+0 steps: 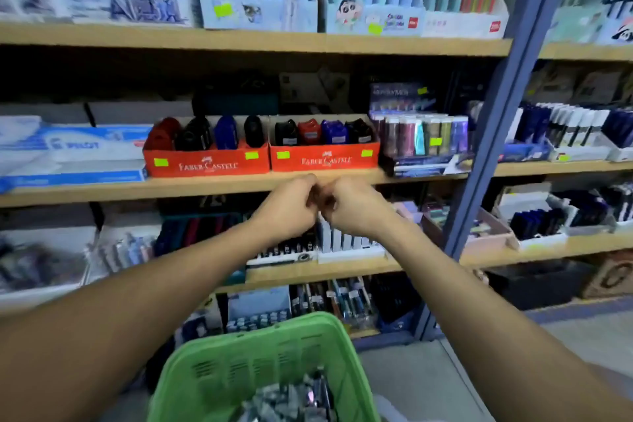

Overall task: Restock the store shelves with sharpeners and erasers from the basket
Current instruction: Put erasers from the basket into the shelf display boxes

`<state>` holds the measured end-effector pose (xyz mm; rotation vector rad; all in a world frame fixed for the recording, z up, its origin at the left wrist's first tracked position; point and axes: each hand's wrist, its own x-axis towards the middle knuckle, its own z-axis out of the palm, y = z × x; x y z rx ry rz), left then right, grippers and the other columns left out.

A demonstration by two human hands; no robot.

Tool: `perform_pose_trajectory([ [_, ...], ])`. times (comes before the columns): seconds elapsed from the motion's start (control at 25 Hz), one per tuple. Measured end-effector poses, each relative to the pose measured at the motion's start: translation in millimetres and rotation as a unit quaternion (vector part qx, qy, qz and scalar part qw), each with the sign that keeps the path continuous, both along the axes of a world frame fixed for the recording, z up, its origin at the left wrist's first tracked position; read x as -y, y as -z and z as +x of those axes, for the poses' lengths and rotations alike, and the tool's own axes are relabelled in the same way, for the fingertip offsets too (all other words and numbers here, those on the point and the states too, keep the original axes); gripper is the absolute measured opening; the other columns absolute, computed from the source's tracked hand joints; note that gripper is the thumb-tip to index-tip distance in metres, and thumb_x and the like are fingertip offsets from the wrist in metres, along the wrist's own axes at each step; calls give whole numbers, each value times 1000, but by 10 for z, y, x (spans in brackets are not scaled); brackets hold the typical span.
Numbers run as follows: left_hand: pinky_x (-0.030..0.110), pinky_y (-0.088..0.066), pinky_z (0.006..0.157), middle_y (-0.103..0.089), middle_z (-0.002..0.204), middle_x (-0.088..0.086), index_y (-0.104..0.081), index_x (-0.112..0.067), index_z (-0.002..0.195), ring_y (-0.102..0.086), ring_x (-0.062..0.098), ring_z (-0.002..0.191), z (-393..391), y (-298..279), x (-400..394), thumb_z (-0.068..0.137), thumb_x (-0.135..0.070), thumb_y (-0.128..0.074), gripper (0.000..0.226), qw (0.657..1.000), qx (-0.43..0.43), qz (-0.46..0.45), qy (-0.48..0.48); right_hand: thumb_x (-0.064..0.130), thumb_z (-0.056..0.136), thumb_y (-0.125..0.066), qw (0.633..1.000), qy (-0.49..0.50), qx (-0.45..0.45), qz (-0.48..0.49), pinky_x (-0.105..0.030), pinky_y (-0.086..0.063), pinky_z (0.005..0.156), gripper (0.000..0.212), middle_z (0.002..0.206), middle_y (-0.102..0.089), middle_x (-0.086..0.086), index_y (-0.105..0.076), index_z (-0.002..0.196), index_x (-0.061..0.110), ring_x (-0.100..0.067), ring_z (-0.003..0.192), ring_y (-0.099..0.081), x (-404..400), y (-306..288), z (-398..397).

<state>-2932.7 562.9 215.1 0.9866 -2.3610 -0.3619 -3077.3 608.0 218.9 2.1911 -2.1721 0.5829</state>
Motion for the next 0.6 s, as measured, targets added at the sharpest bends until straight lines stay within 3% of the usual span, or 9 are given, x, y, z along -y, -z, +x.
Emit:
perform_pose_trajectory([
  [0.08, 39, -50, 73, -69, 94, 14, -62, -7, 93, -64, 33, 91, 278, 468, -82, 84, -5, -55, 11, 998, 47, 48, -18, 15, 80, -56, 998, -23, 1, 65, -34, -48, 63, 12, 82, -65, -12, -66, 84, 10, -32, 82, -65, 21, 497, 313],
  [0.16, 37, -47, 72, -70, 95, 15, -61, -7, 91, -64, 32, 91, 499, 1004, -213, 84, -6, -55, 9, 990, 95, 100, -15, 9, 78, -56, 986, -51, 4, 161, -37, -55, 64, 5, 75, -62, -15, -59, 75, 10, -31, 74, -66, -20, 1063, 586],
  [0.28, 33, -40, 71, -67, 100, 13, -62, -2, 103, -62, 28, 95, 678, 1788, -349, 87, -6, -57, 17, 969, 166, 185, -13, 3, 76, -58, 954, -69, -26, 289, -31, -52, 58, 9, 76, -67, -14, -64, 81, 7, -28, 76, -71, -93, 1887, 803],
  [0.36, 37, -46, 69, -66, 96, 16, -61, -3, 100, -64, 32, 95, 730, 2285, -360, 87, -6, -59, 14, 950, 202, 236, -19, 5, 80, -62, 939, -60, -34, 337, -28, -45, 61, 8, 78, -63, -9, -65, 87, 8, -26, 81, -68, -152, 2317, 862],
  [0.48, 35, -51, 66, -64, 88, 9, -63, -6, 100, -66, 26, 88, 782, 2891, -353, 84, -1, -61, 17, 922, 238, 305, -32, 8, 89, -60, 929, -28, -20, 367, -31, -51, 75, 13, 96, -66, -13, -67, 100, 5, -27, 93, -65, -242, 2835, 851],
  [0.6, 37, -55, 74, -66, 100, 12, -65, -4, 109, -64, 24, 89, 845, 3359, -391, 86, -1, -62, 23, 895, 248, 366, -61, 6, 96, -53, 923, 25, 4, 385, -35, -50, 85, 24, 117, -65, -22, -63, 115, -5, -32, 109, -64, -324, 3328, 800],
])
